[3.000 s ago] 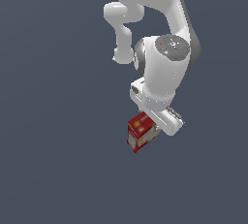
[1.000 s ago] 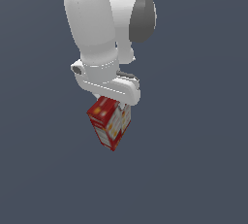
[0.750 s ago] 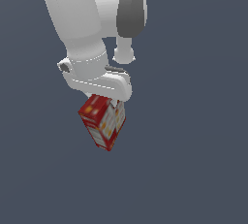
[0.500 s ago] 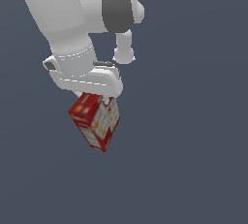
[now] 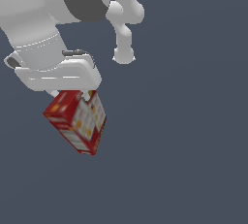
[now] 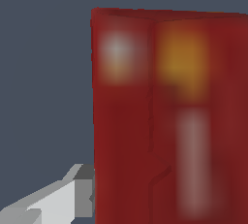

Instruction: Pick up the object and move it to a goal position.

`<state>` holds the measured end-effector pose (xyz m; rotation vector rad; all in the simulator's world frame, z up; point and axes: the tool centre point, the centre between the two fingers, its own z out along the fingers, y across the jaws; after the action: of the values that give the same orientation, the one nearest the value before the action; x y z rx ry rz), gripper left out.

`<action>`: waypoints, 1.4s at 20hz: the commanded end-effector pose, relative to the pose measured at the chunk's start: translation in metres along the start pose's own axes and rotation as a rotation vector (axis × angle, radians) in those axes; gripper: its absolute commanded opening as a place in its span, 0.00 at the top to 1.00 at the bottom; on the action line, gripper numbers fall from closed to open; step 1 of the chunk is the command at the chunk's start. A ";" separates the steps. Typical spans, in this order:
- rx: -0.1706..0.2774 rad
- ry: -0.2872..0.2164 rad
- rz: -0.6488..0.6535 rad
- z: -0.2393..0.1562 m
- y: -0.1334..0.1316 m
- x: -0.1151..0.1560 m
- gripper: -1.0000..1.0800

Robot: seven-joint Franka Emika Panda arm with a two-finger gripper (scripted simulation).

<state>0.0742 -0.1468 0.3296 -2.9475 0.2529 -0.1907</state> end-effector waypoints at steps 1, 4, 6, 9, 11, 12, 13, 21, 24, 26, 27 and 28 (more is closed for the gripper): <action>0.013 0.003 -0.043 -0.009 0.010 0.008 1.00; 0.026 0.004 -0.086 -0.017 0.021 0.018 1.00; 0.033 0.005 -0.111 -0.022 0.027 0.024 1.00; 0.044 0.006 -0.145 -0.029 0.035 0.032 1.00; 0.050 0.006 -0.166 -0.032 0.039 0.037 1.00; 0.053 0.006 -0.175 -0.034 0.041 0.040 1.00; 0.055 0.006 -0.183 -0.036 0.043 0.042 1.00; 0.068 0.007 -0.227 -0.044 0.052 0.054 1.00; 0.071 0.007 -0.235 -0.045 0.053 0.056 1.00; 0.072 0.007 -0.238 -0.046 0.054 0.058 1.00; 0.072 0.007 -0.240 -0.046 0.054 0.058 1.00; 0.072 0.007 -0.241 -0.046 0.054 0.058 1.00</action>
<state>0.1154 -0.2171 0.3697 -2.8988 -0.1030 -0.2332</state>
